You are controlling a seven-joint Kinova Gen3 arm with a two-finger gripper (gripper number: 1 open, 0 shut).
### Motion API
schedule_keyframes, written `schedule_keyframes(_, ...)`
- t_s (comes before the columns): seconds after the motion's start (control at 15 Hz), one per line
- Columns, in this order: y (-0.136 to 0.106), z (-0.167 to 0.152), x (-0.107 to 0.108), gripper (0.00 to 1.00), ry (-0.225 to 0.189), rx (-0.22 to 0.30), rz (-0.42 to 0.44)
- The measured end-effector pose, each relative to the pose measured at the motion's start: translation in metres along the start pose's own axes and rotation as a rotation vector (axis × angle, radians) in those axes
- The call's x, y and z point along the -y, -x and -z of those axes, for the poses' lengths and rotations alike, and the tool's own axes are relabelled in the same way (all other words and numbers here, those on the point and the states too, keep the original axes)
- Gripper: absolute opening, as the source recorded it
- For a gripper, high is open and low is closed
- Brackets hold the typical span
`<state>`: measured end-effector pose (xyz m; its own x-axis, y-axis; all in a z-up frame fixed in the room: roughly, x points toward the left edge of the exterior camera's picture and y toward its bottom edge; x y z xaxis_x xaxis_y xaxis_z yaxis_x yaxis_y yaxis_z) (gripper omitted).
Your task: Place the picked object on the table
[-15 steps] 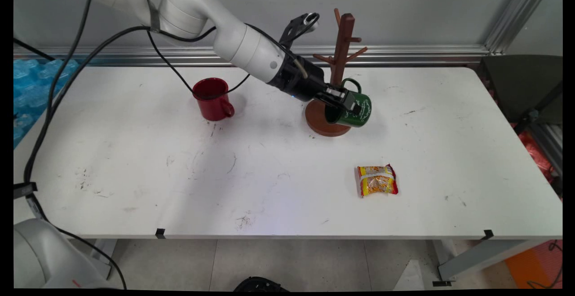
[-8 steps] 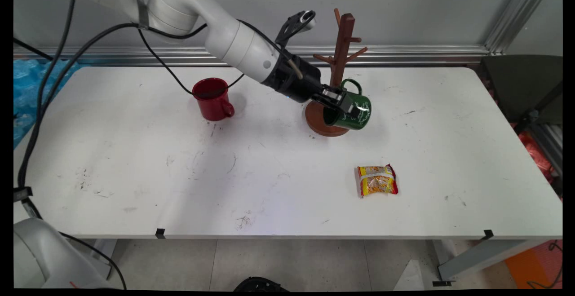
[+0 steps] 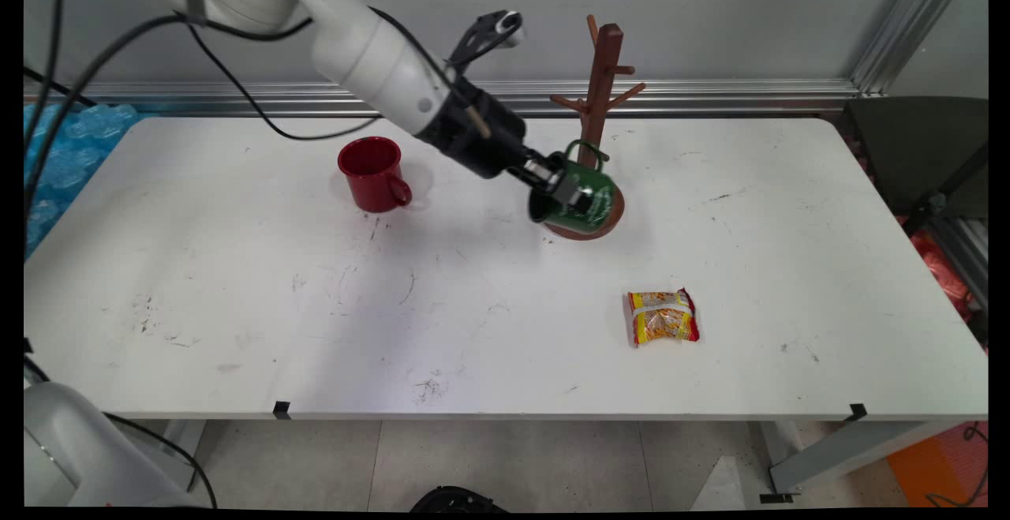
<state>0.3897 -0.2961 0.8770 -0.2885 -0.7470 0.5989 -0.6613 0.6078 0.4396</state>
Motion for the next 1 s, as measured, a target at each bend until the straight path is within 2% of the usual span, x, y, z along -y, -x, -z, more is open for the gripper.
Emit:
schedule_keyframes(0.33,0.007,0.043,-0.003,0.0,-0.08,0.094,-0.083)
schedule_keyframes(0.67,0.009,0.068,-0.003,0.0,-0.131,0.16,-0.139)
schedule_keyframes(1.0,0.01,0.097,-0.004,0.0,-0.206,0.272,-0.209)
